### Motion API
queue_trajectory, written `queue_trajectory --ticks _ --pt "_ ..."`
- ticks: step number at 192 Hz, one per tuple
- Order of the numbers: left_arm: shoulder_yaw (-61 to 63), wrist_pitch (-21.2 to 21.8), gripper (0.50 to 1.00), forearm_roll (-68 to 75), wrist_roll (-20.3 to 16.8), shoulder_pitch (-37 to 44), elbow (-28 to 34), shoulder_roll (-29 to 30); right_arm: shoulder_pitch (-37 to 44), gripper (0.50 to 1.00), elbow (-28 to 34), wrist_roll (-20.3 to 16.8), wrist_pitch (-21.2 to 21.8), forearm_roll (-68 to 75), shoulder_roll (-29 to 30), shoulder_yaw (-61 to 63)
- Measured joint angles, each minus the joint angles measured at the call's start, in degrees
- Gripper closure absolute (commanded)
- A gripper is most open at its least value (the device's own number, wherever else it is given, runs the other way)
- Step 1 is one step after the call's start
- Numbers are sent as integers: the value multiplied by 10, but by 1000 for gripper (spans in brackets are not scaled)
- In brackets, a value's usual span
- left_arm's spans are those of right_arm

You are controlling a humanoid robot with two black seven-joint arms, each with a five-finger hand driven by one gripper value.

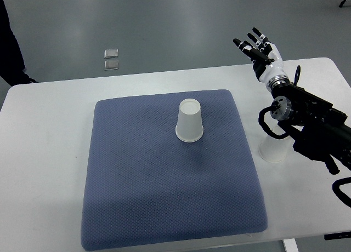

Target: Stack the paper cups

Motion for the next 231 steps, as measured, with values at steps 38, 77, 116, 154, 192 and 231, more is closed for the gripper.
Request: queue_trajectory --ticks 38,77,116,154,192,231 --pt "3 2 500 0 0 -1 3 0 -1 587 0 0 0 0 0 0" --pt "3 3 500 2 -1 -7 3 0 -1 587 1 0 0 1 0 1" --pt "0 -2 500 2 0 -3 -3 0 -1 587 1 0 0 1 0 1" --pt "0 -2 500 2 0 -3 0 0 -2 587 0 0 0 2 0 1" --pt "0 -2 500 2 0 -3 -3 0 -2 587 0 0 0 2 0 1" --pt "0 -2 500 2 0 -3 -2 0 -2 587 0 1 -1 3 0 1"
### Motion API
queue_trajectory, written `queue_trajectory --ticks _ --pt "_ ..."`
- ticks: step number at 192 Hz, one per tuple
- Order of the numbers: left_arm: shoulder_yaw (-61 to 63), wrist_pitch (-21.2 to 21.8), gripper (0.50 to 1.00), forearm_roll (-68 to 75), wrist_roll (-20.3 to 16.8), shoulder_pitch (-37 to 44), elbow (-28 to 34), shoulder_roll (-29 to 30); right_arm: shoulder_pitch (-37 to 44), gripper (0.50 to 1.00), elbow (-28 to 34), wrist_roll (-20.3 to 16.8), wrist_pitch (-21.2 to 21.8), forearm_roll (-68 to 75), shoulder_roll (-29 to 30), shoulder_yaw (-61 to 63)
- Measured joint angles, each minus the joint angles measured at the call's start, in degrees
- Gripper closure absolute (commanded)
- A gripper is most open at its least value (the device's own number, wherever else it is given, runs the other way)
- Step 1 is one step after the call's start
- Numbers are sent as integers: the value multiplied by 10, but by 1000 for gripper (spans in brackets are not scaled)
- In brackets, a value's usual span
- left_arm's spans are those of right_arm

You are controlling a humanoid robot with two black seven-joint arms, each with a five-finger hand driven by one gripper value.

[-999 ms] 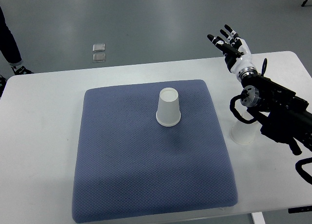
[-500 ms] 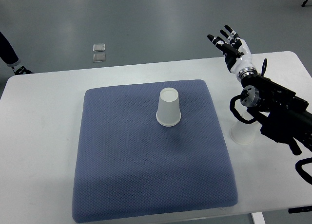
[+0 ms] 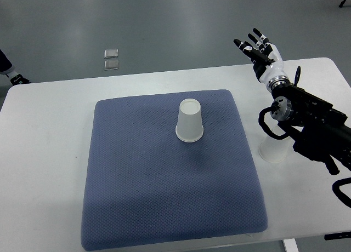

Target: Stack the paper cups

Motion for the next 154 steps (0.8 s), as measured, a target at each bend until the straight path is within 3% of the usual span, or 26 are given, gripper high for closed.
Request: queue_trajectory --ticks 154 --pt "0 0 500 0 0 0 0 0 32 587 21 -9 -10 -4 -52 -2"
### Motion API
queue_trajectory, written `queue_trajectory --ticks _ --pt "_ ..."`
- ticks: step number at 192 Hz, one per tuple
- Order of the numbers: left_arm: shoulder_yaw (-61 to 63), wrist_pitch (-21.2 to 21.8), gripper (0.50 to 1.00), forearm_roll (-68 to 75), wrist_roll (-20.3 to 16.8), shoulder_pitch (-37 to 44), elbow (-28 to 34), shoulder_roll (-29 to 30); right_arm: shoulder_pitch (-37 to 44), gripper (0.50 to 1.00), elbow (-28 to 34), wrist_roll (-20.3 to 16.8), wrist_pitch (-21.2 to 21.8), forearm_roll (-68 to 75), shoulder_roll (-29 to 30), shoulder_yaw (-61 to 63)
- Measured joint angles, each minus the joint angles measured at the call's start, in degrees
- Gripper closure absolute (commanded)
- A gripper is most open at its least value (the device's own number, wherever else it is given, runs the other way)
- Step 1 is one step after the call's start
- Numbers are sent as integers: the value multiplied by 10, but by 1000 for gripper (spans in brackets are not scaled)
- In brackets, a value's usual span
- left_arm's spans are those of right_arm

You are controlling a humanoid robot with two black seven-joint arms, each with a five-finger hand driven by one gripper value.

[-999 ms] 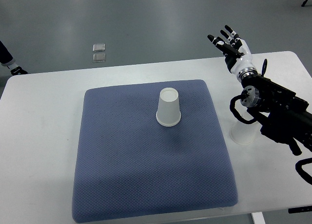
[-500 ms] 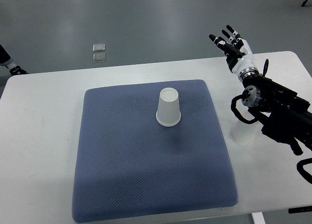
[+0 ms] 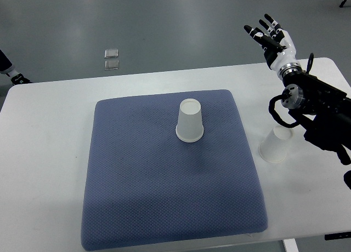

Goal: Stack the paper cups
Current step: 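Lower the right hand toward the white paper cup beside the pad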

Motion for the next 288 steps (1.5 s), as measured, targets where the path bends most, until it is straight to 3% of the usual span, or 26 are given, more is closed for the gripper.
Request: queue_trajectory --ticks 71,100,140,167,186,241,288 --pt "0 0 500 0 0 0 0 0 36 587 71 -57 24 -180 -112 -32" --pt "0 0 500 0 0 0 0 0 67 587 89 -59 85 -246 -171 -97" --pt "0 0 500 0 0 0 0 0 115 587 106 -57 207 -371 -252 -166" --pt "0 0 500 0 0 0 0 0 128 587 154 -40 289 -517 -307 -174" --pt "0 0 500 0 0 0 0 0 136 587 214 -30 321 -589 -345 -175" --pt "0 0 500 0 0 0 0 0 140 587 376 -25 368 -768 -417 -176" --pt "0 0 500 0 0 0 0 0 139 589 450 -27 372 -891 -427 -178"
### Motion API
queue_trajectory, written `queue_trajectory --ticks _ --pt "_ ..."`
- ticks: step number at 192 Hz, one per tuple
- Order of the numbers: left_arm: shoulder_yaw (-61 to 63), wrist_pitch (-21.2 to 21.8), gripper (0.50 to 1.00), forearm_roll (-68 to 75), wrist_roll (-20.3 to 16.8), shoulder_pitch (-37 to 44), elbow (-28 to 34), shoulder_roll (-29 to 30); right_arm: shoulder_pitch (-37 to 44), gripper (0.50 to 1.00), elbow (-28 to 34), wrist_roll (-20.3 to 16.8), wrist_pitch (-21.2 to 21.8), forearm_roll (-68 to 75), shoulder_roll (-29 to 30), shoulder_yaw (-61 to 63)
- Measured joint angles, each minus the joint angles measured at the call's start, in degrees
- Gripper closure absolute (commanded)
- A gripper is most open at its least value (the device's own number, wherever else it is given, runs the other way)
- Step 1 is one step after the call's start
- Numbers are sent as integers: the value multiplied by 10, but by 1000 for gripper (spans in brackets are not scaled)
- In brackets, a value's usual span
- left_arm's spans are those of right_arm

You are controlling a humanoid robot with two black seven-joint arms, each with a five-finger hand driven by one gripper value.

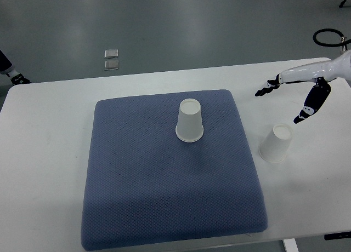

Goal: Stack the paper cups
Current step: 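Lower the right hand toward the white paper cup beside the pad, then close the right hand's fingers around the white paper cup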

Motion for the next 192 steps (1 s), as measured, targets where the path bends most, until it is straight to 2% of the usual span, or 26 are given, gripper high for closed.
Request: queue_trajectory --ticks 91,192 --pt "0 0 500 0 0 0 0 0 -11 591 26 -5 -53 -72 8 -48" --pt "0 0 500 0 0 0 0 0 -58 595 11 -5 -160 -147 33 -93"
